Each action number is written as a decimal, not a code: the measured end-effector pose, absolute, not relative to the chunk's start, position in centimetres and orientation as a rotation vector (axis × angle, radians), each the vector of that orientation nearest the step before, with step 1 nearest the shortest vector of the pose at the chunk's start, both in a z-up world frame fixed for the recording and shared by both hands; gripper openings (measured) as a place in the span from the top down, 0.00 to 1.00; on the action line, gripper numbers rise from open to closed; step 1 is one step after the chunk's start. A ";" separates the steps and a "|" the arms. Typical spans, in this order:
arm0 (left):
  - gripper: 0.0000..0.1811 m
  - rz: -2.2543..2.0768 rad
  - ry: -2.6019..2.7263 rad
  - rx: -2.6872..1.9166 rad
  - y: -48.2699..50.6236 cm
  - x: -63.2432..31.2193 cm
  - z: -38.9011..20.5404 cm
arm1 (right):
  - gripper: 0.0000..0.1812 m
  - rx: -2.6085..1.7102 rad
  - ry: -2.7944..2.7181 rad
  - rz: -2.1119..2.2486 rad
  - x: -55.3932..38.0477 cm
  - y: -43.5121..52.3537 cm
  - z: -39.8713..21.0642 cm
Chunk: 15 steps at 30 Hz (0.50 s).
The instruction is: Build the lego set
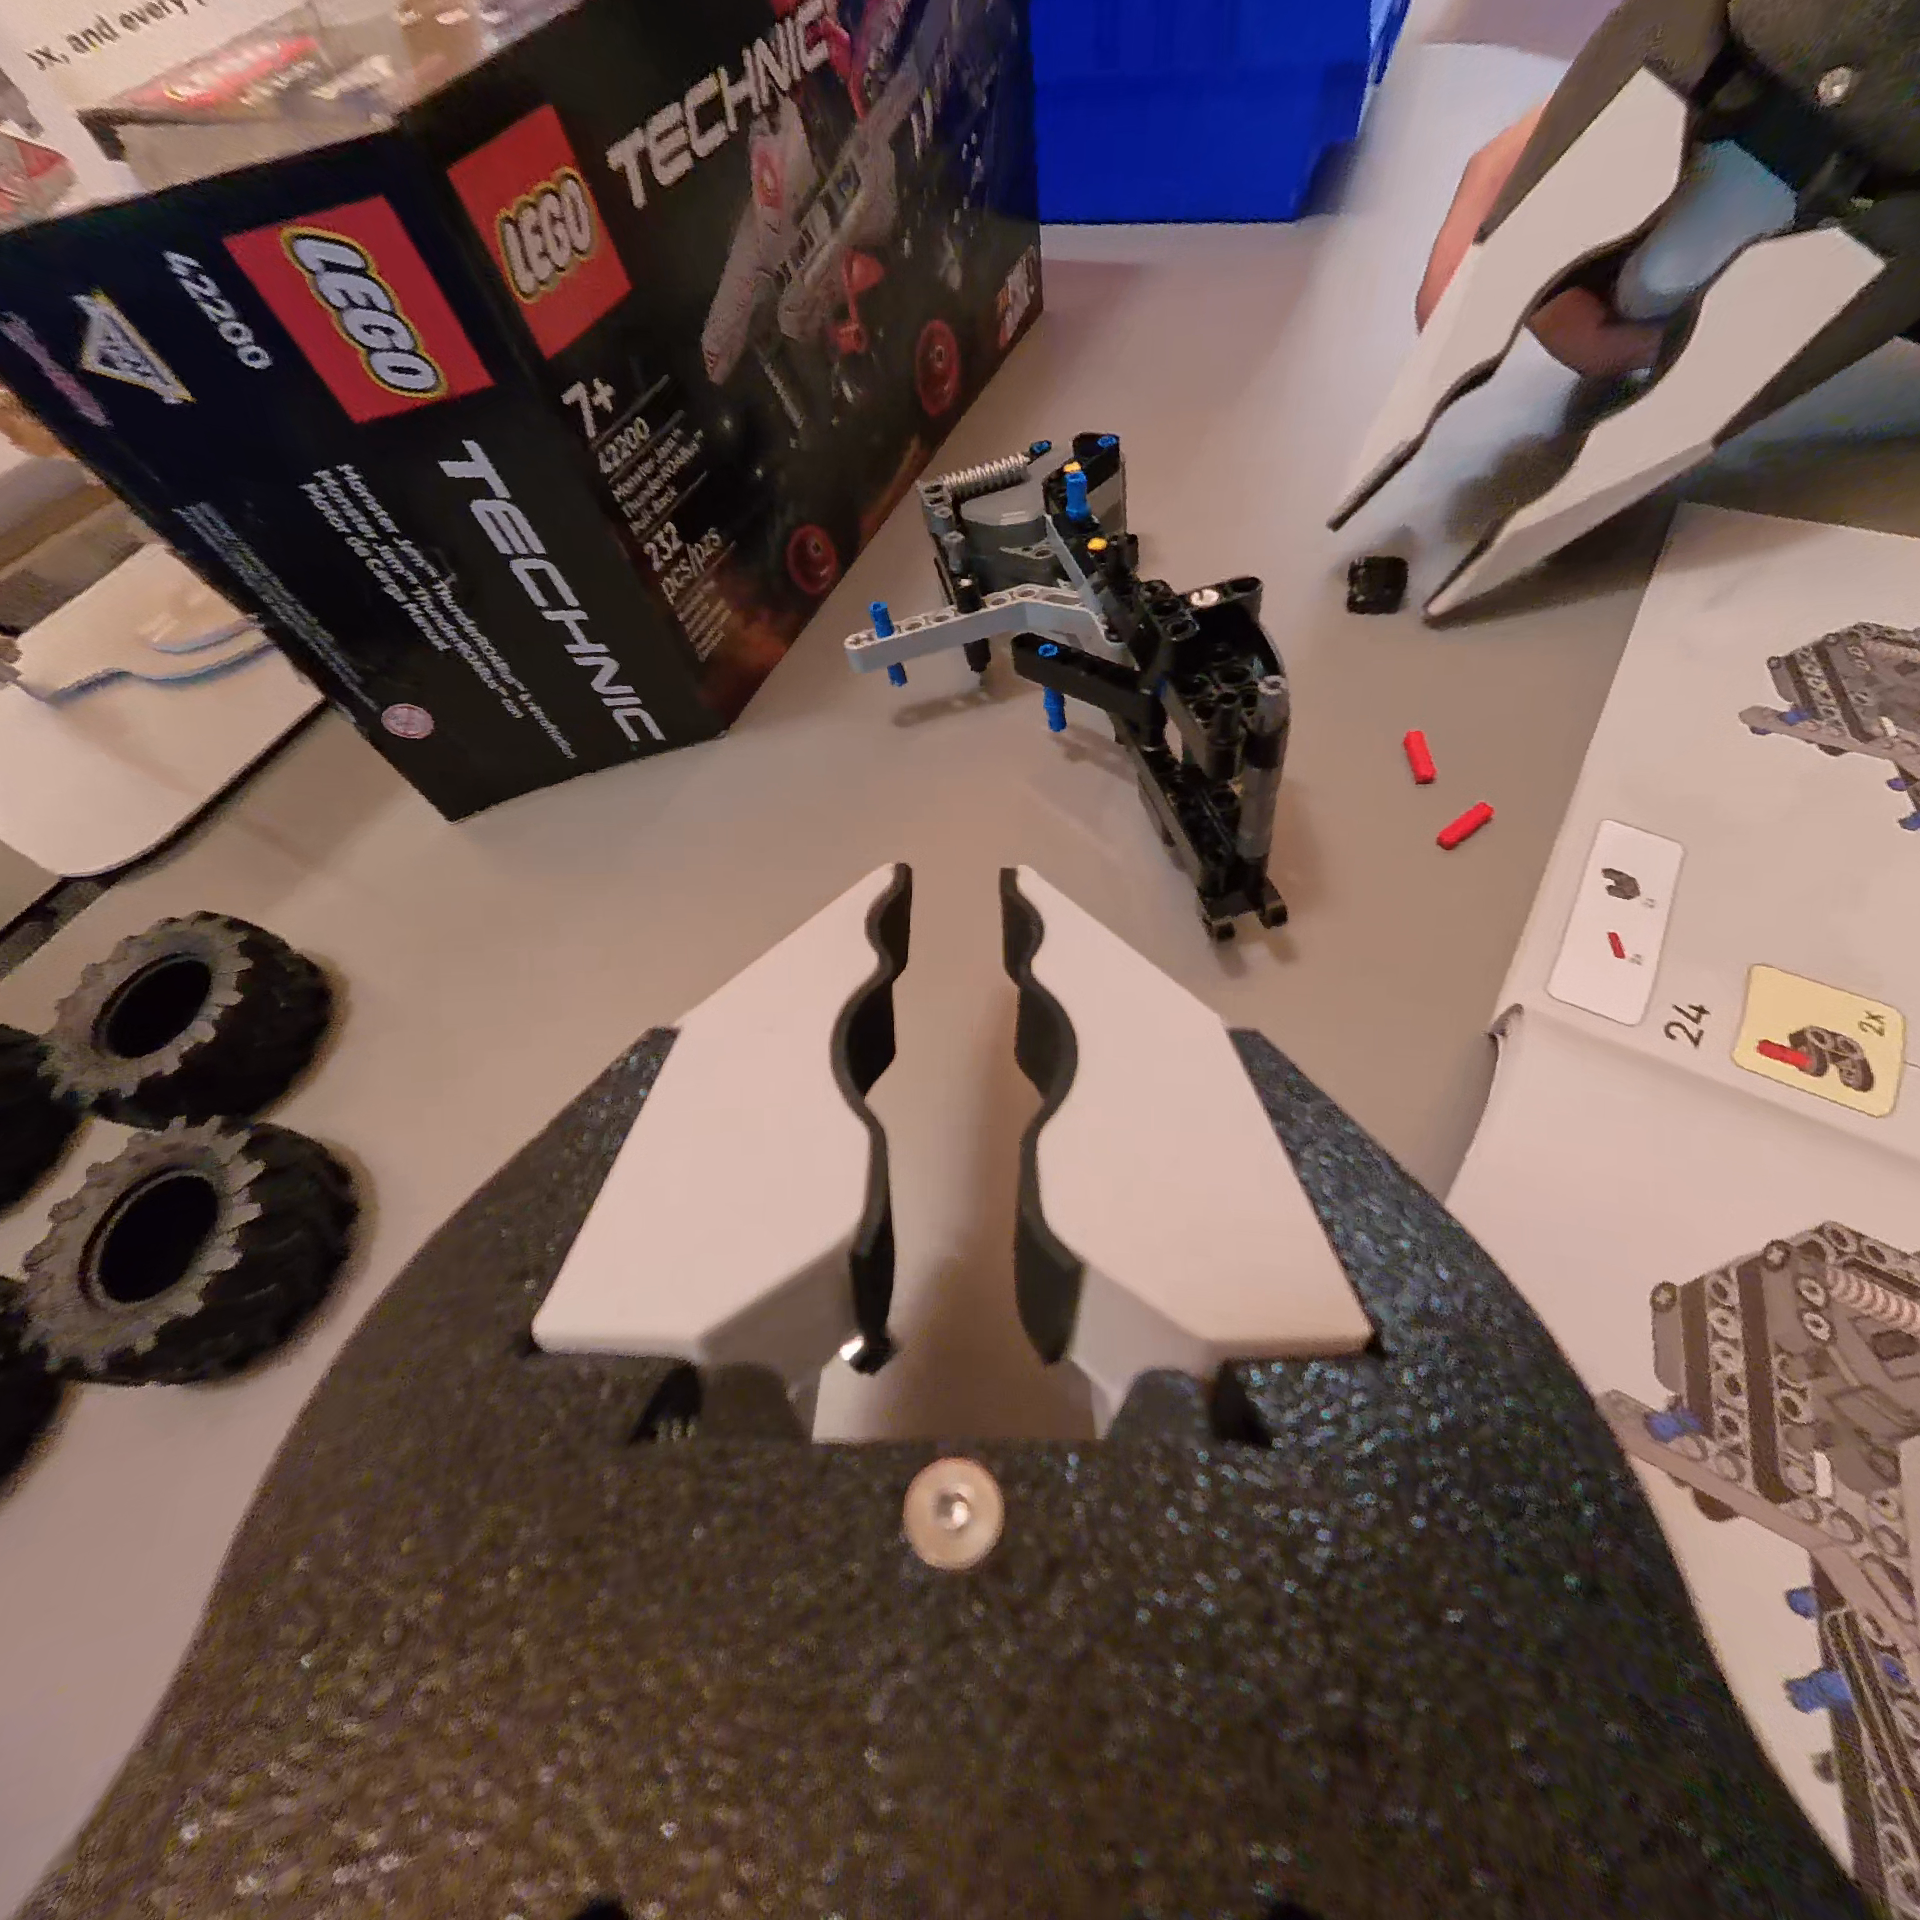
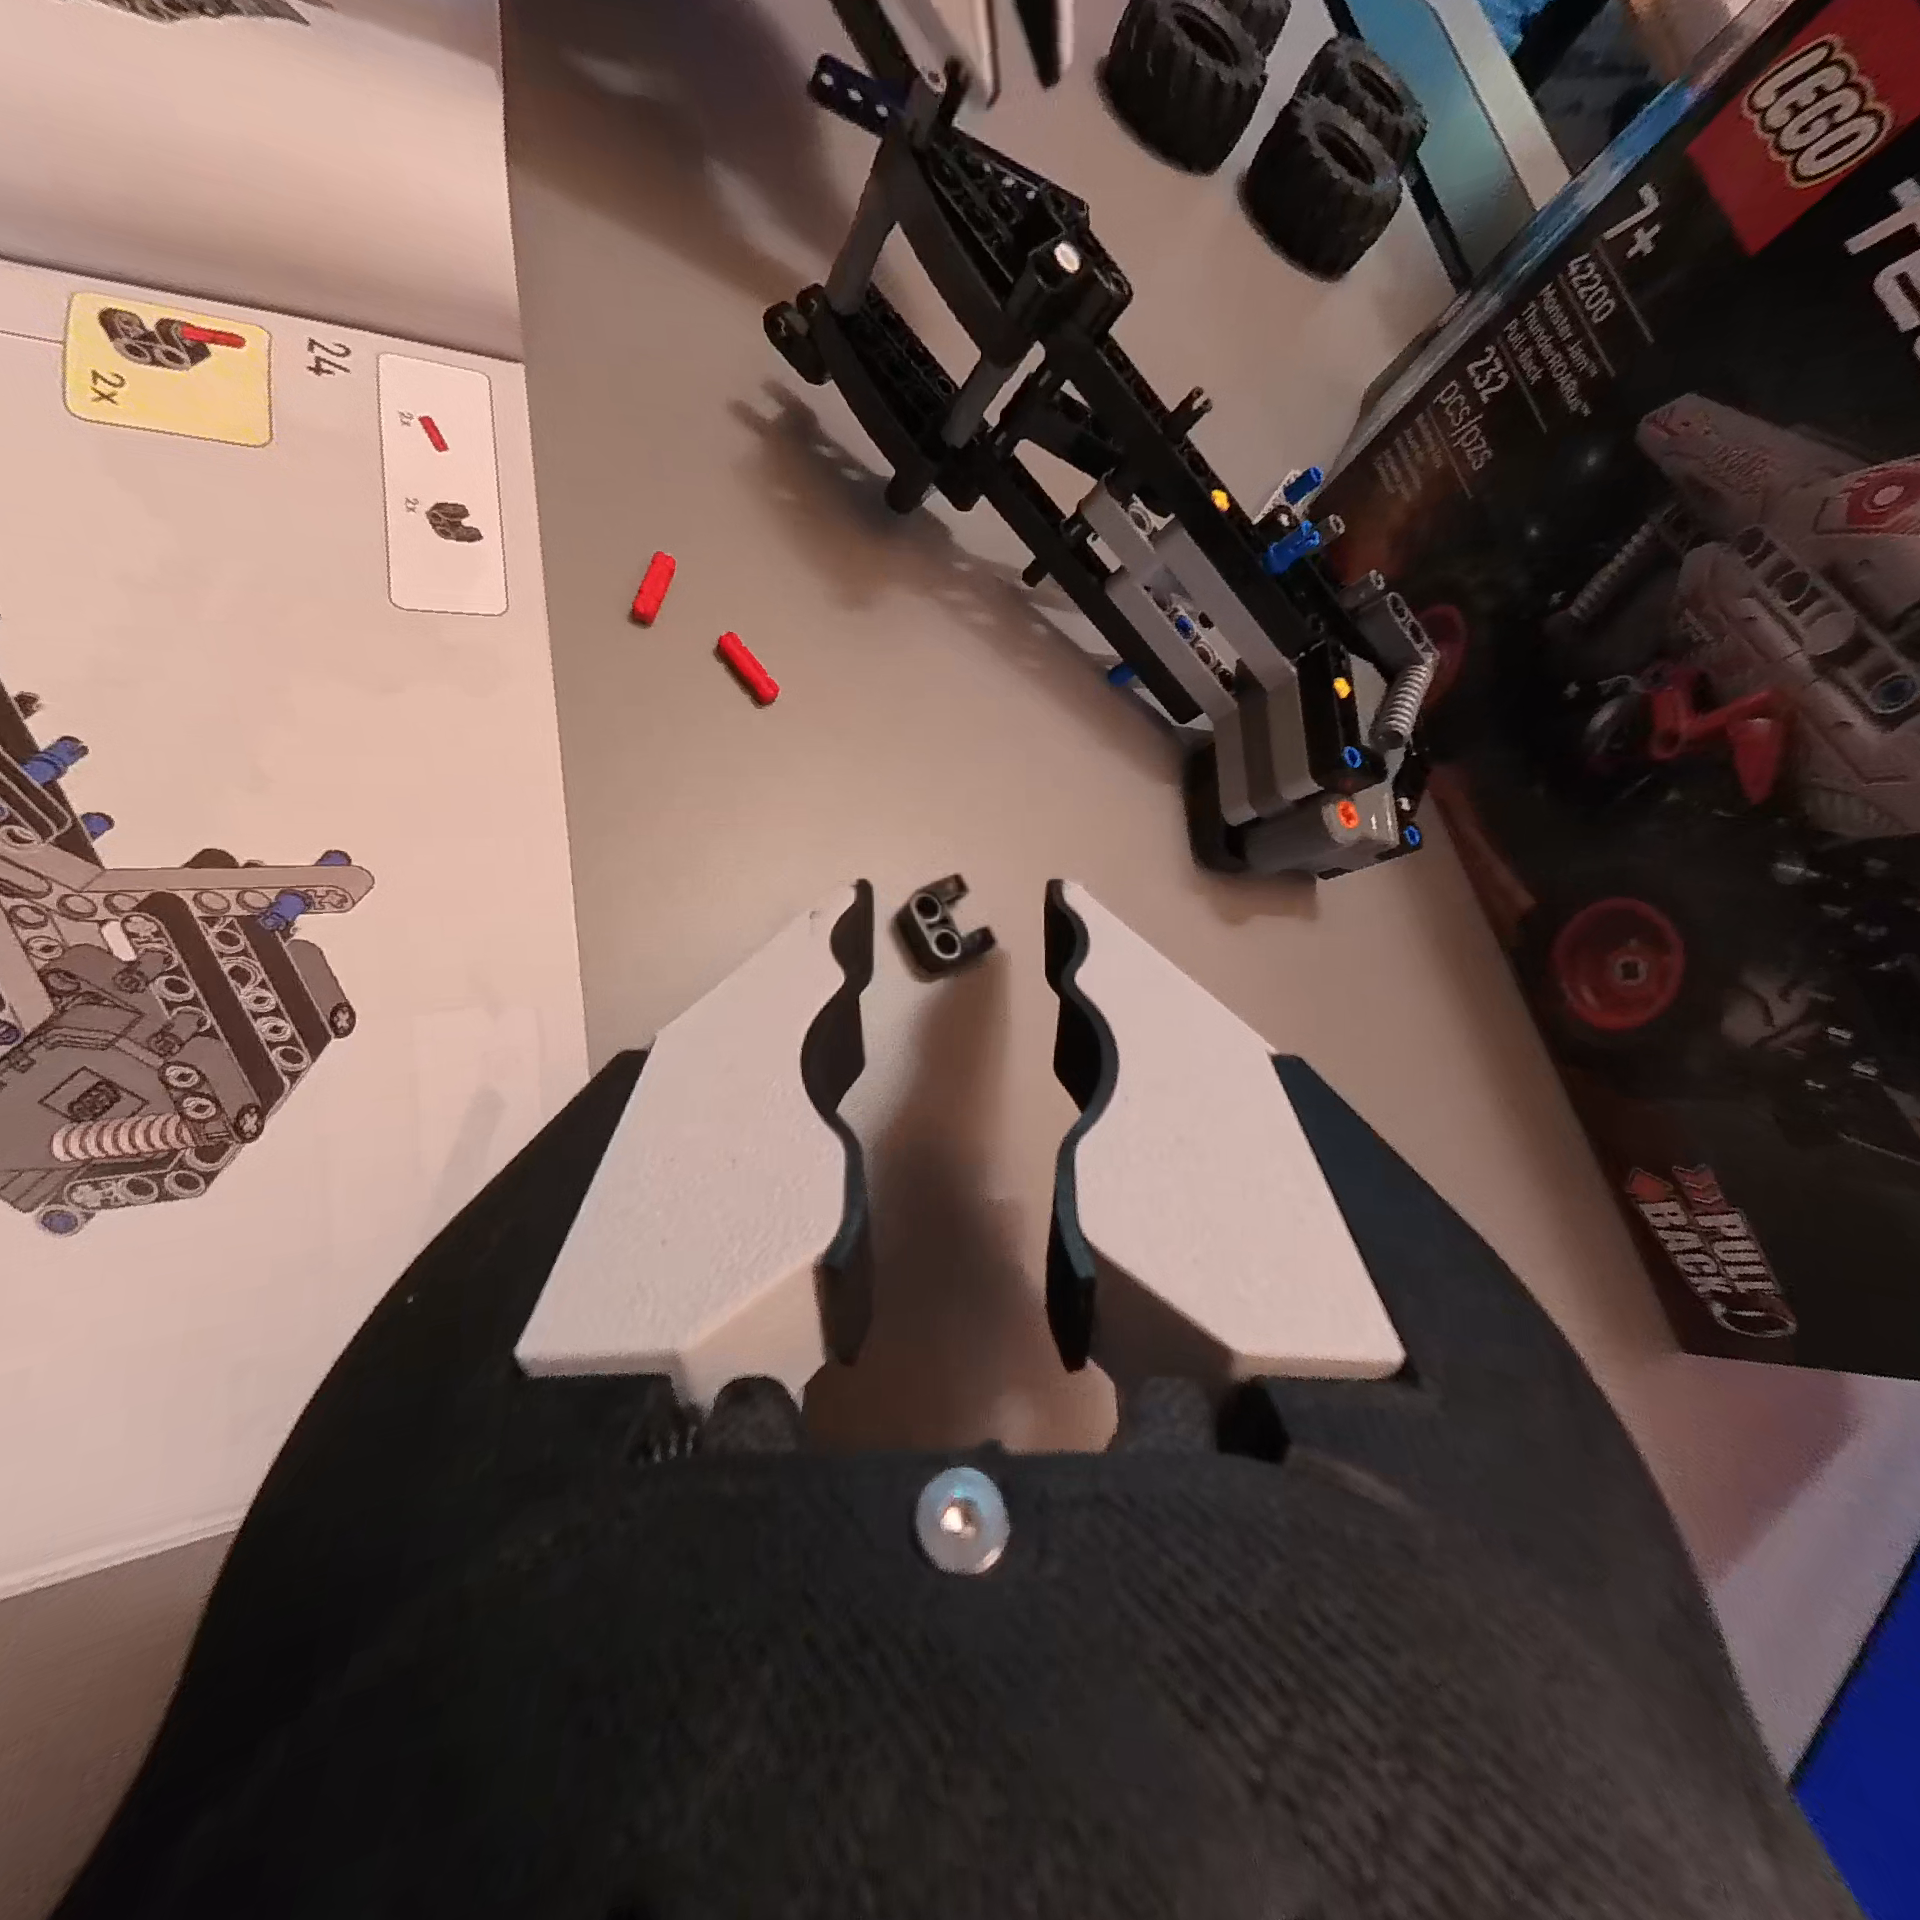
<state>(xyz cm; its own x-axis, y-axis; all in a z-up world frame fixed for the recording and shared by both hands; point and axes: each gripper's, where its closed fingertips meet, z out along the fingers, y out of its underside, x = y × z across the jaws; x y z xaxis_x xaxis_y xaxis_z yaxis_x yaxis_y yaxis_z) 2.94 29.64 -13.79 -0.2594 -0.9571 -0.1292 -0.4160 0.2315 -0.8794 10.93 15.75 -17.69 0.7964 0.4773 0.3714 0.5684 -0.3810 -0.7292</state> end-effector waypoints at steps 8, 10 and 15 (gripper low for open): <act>0.93 -0.999 1.774 -1.263 29.8 2.8 -13.2 | 0.86 -2.132 -0.681 -0.129 11.7 16.0 -18.1; 0.93 -1.000 1.770 -1.255 29.8 2.9 -13.1 | 0.89 -2.156 -0.647 -0.134 12.0 16.1 -18.3; 0.94 -1.037 1.759 -1.221 29.0 2.9 -12.3 | 0.96 -2.160 -0.671 -0.160 12.1 16.3 -18.4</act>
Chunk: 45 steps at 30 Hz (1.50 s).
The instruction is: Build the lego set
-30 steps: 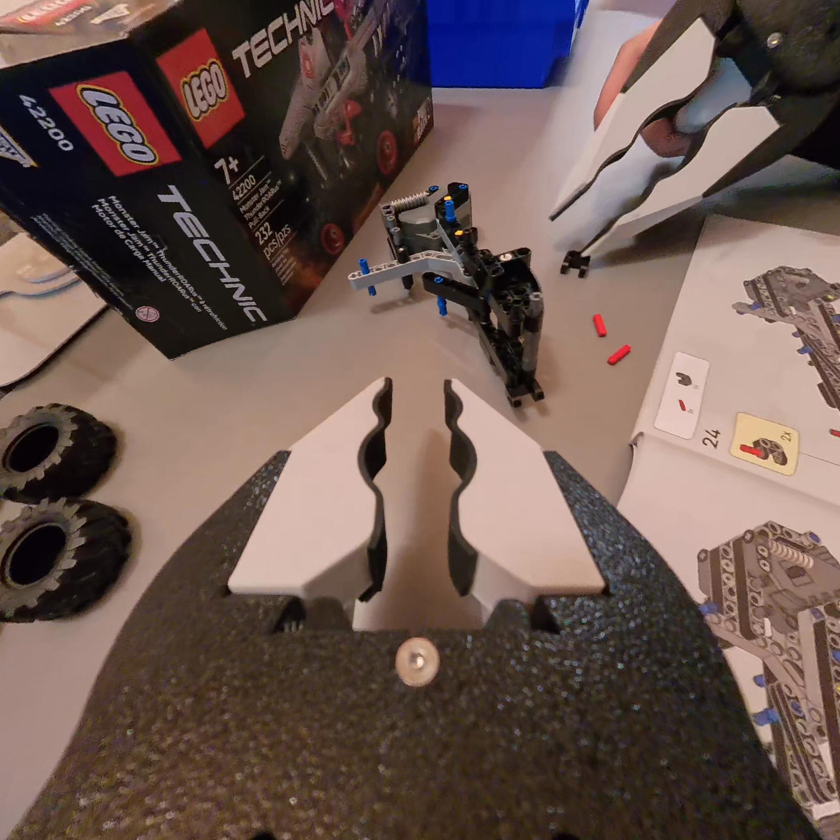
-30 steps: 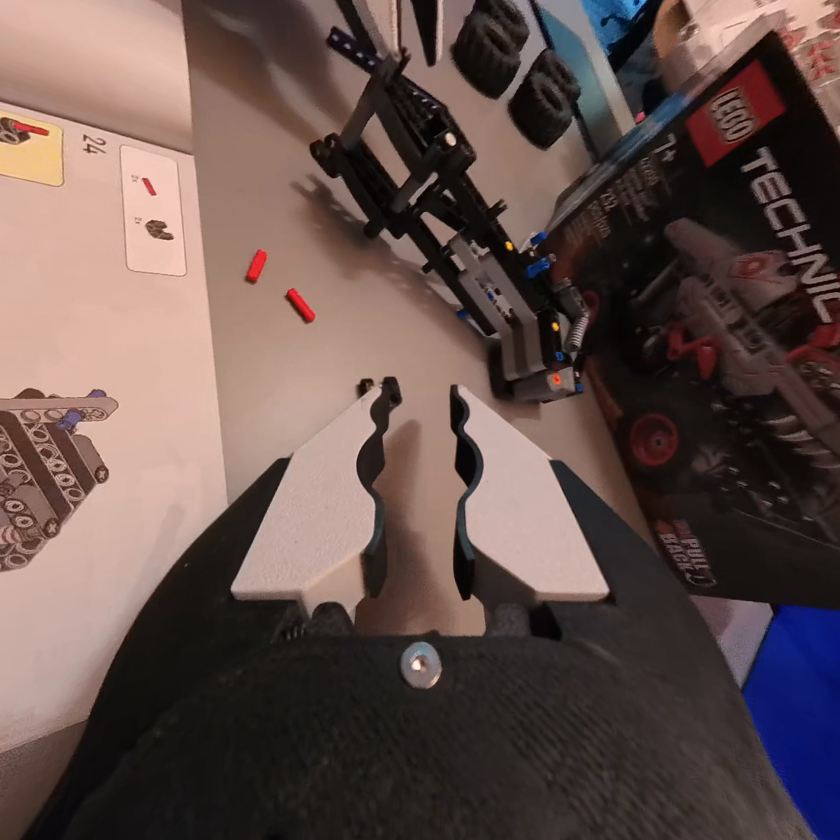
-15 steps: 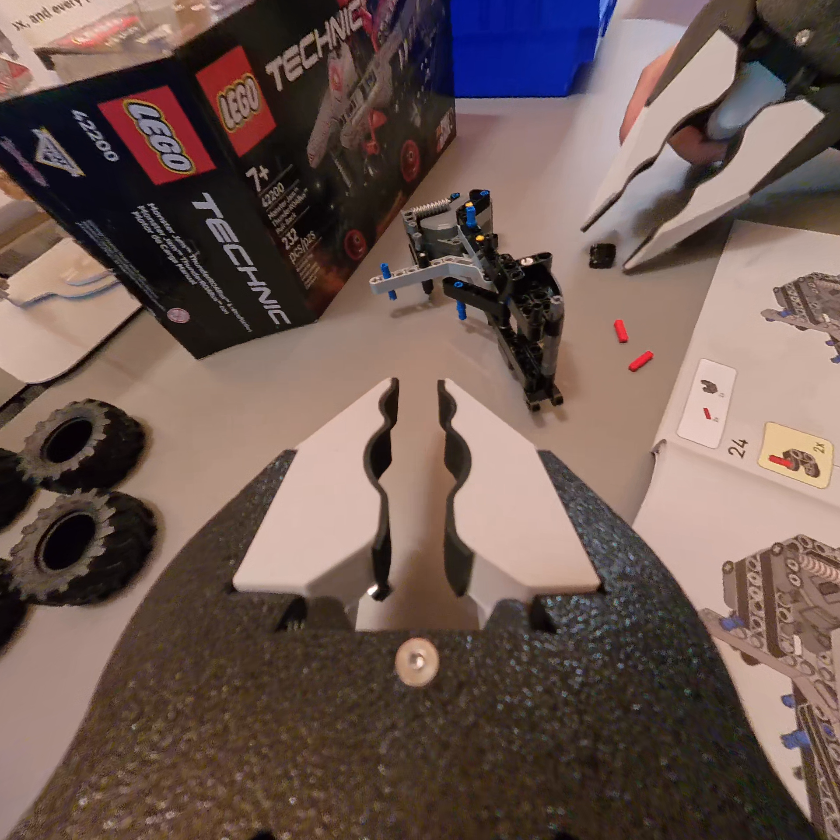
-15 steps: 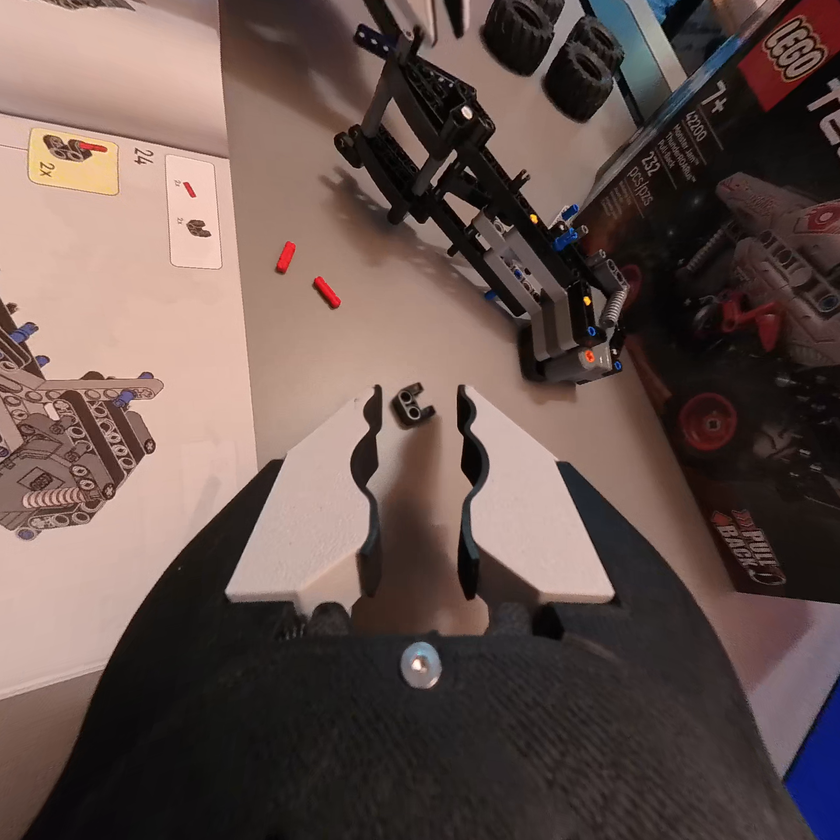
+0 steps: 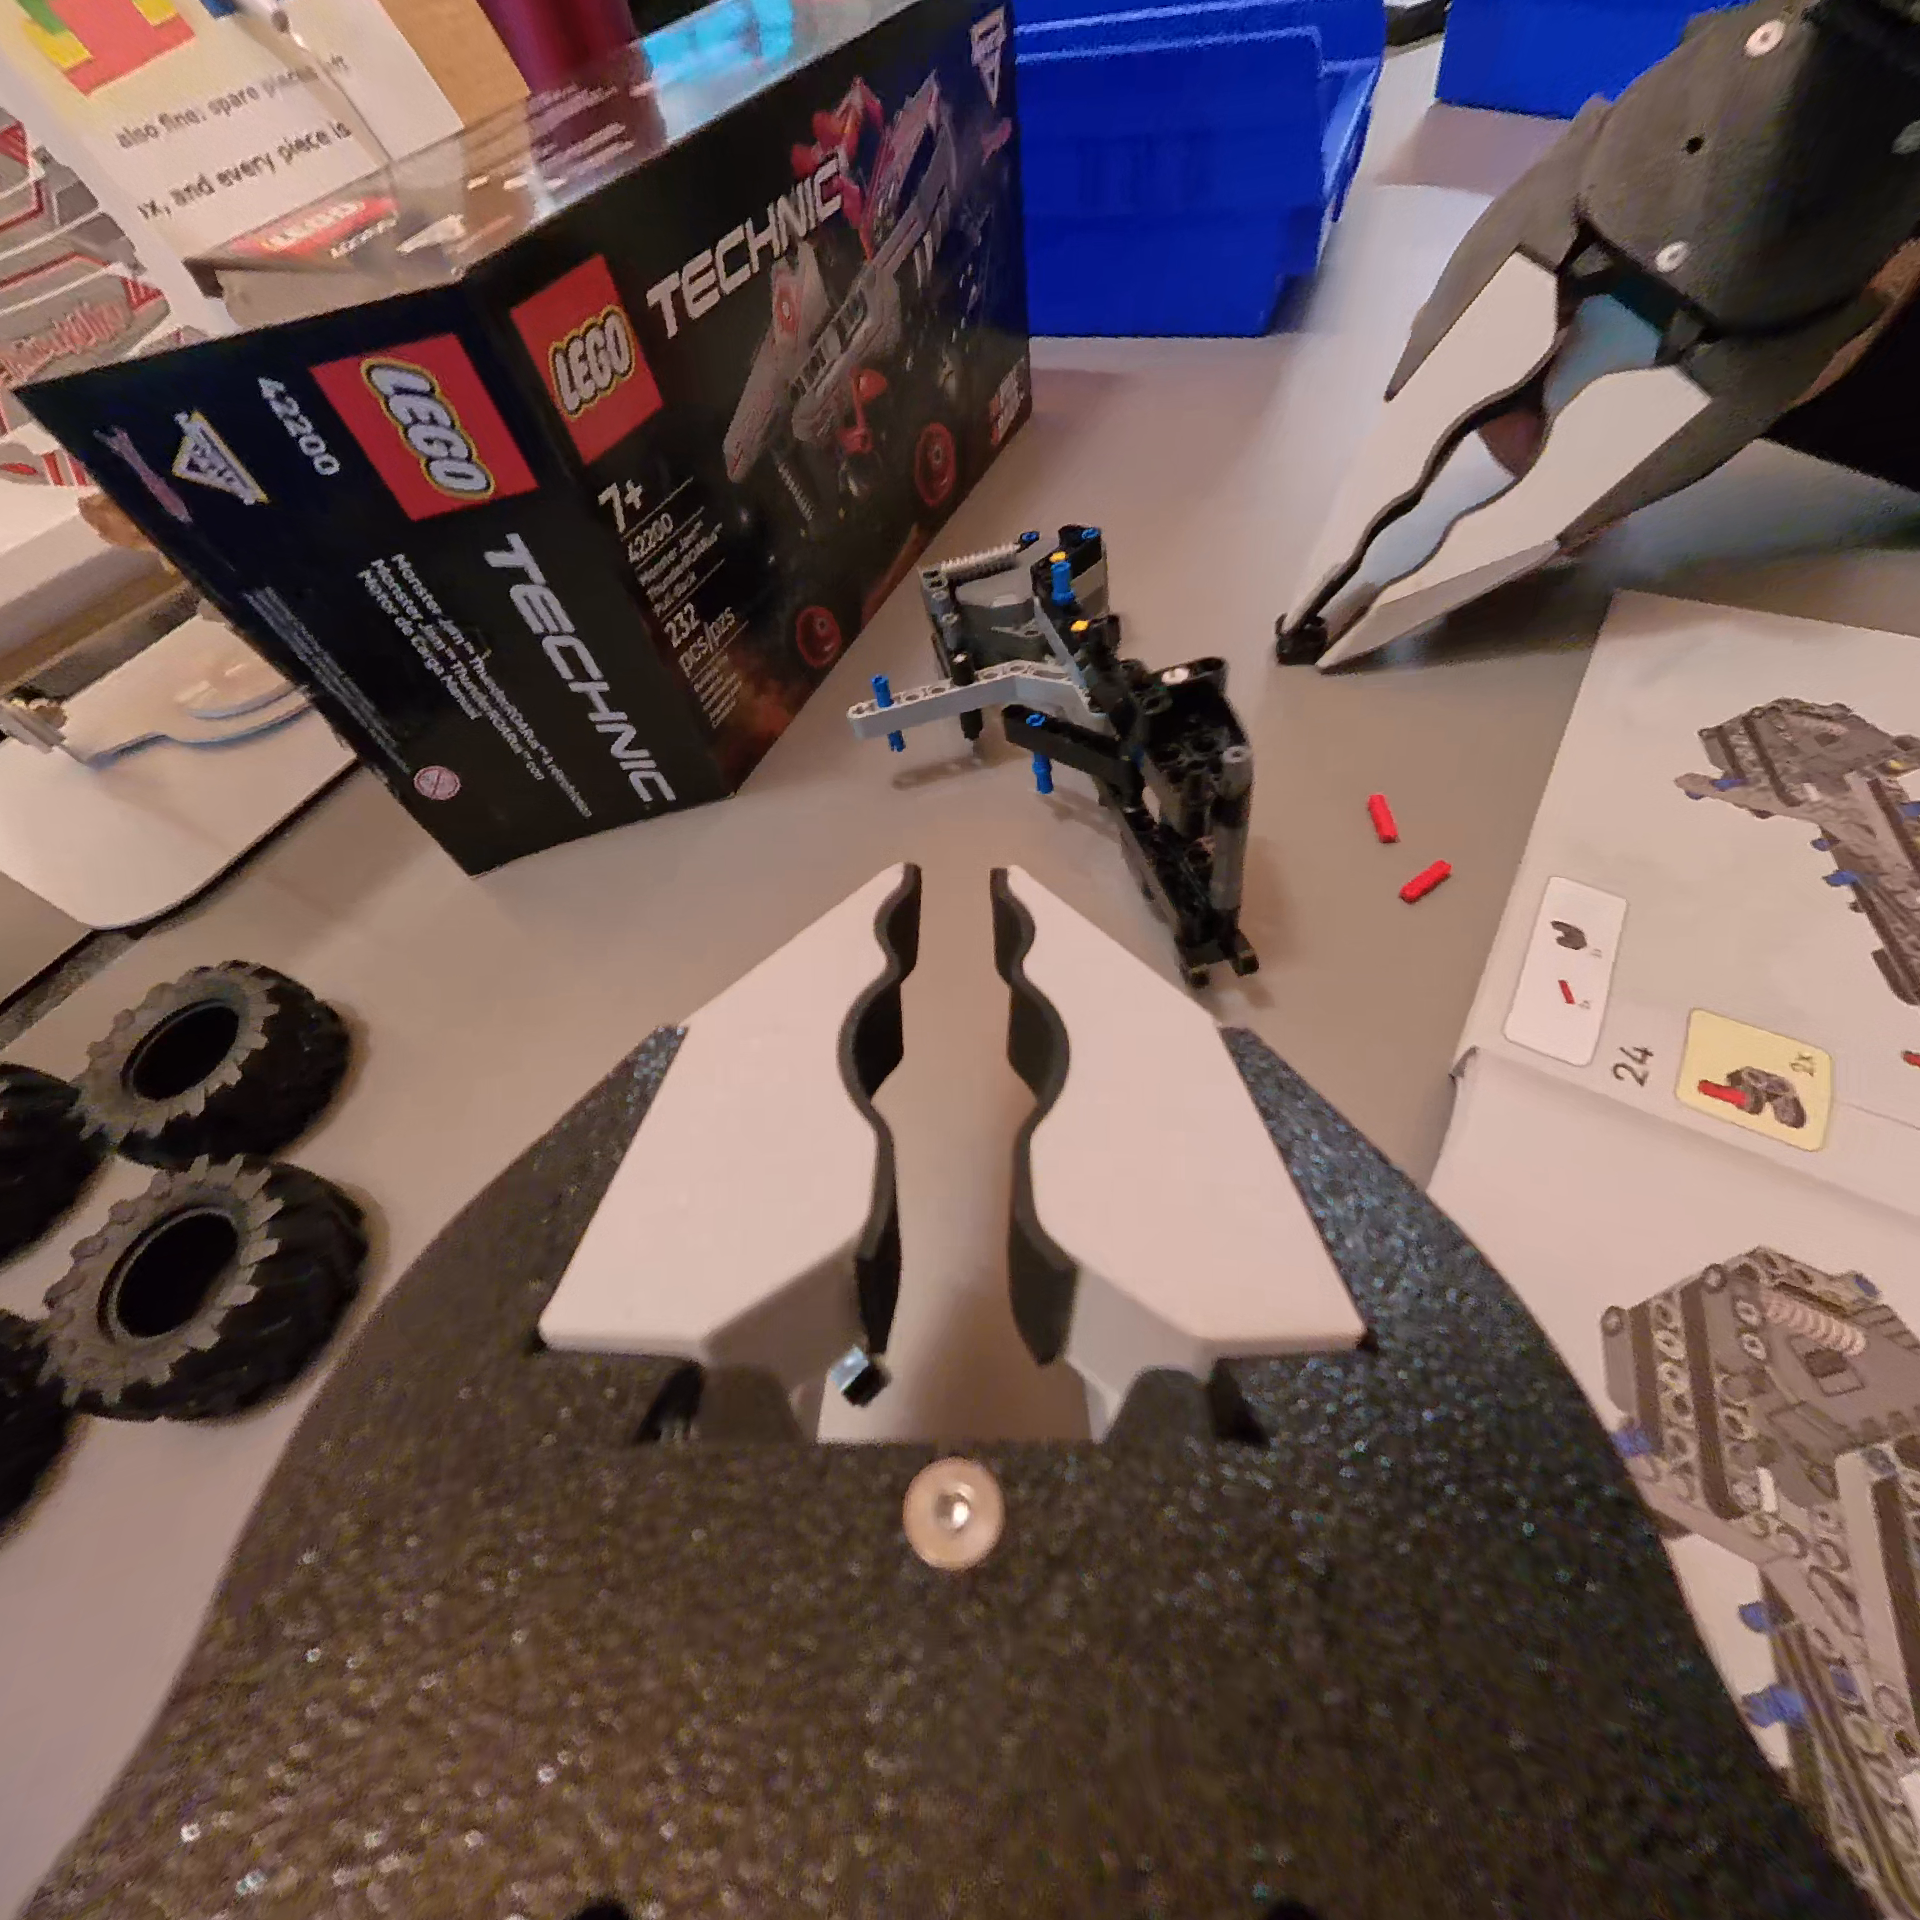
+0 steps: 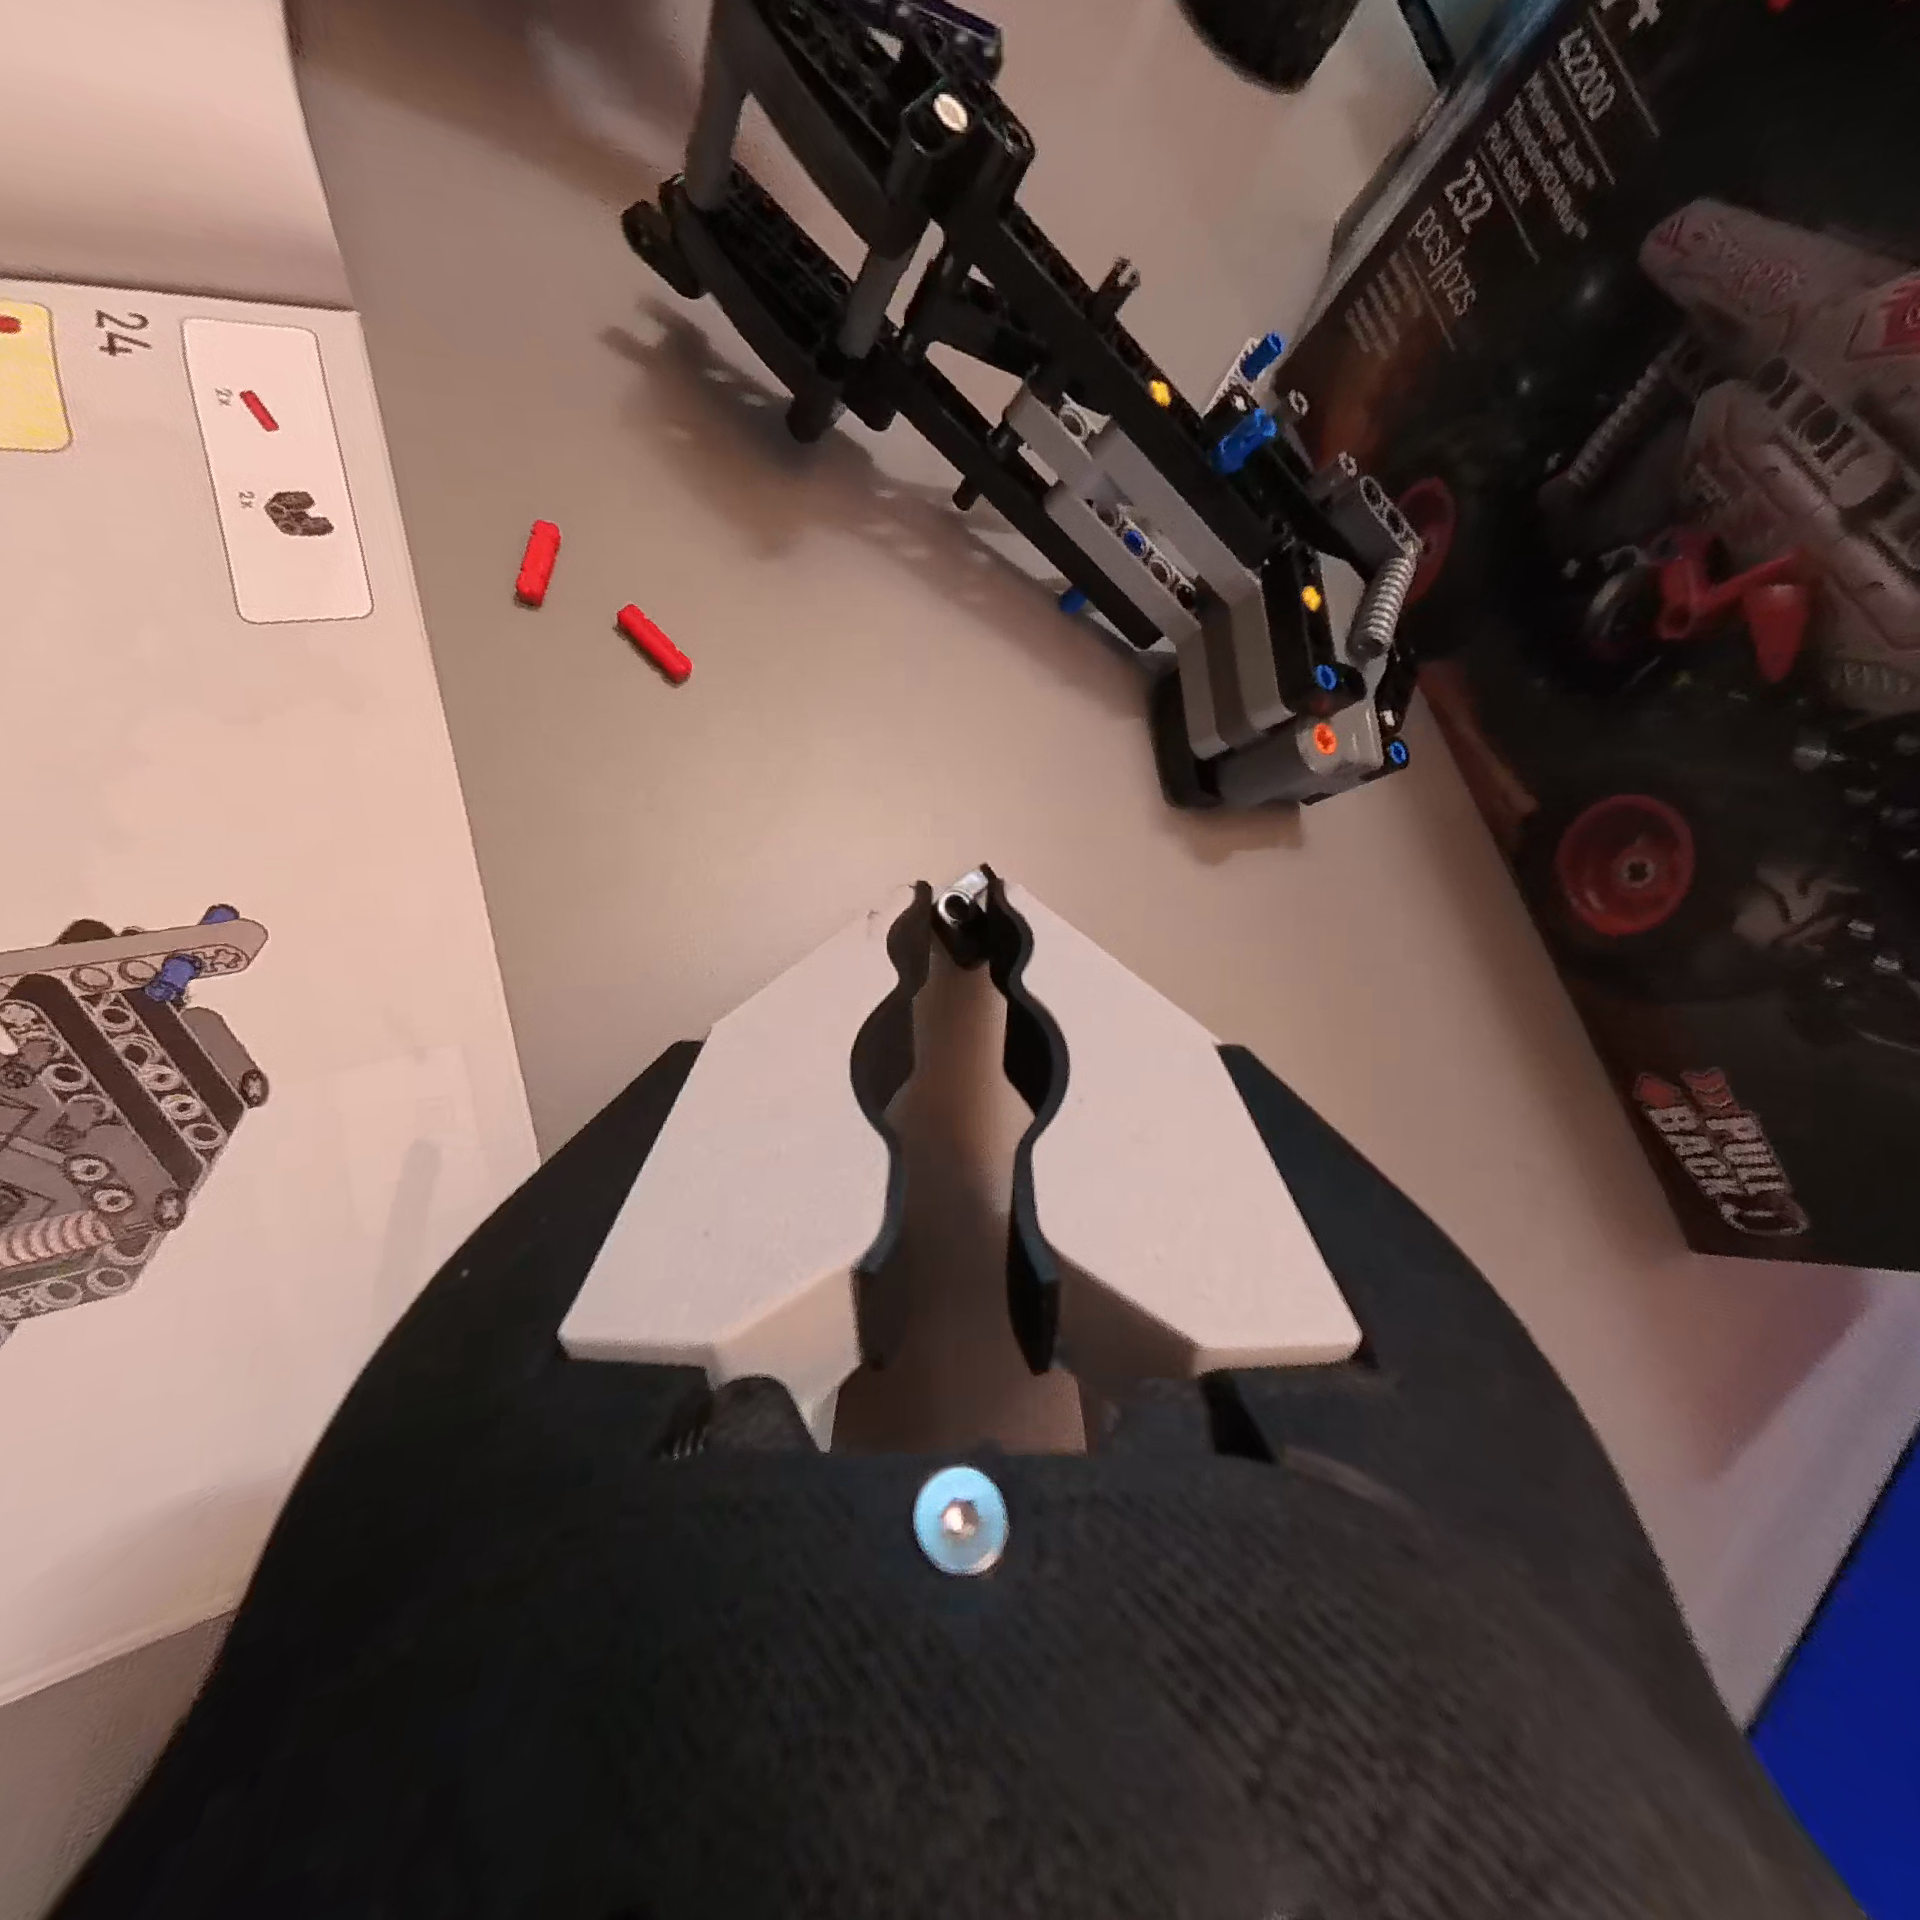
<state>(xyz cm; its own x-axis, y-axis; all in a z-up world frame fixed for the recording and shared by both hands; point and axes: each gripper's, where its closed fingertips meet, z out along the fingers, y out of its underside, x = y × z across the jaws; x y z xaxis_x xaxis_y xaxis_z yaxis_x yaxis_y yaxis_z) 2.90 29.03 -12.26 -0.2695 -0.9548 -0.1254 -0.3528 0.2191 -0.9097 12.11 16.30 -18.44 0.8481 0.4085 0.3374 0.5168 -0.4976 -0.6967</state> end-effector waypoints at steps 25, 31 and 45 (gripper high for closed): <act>0.89 -1.719 1.830 -1.078 19.5 1.1 -6.6 | 0.96 -1.140 -1.079 -0.975 0.4 20.7 -6.8; 0.97 -1.600 1.863 -1.048 20.0 1.3 -7.5 | 0.96 -1.176 -1.073 -0.921 0.3 20.8 -7.2; 0.97 -1.037 1.902 -0.413 19.7 0.8 -8.6 | 0.86 -1.499 -0.800 -0.176 0.4 19.9 -8.3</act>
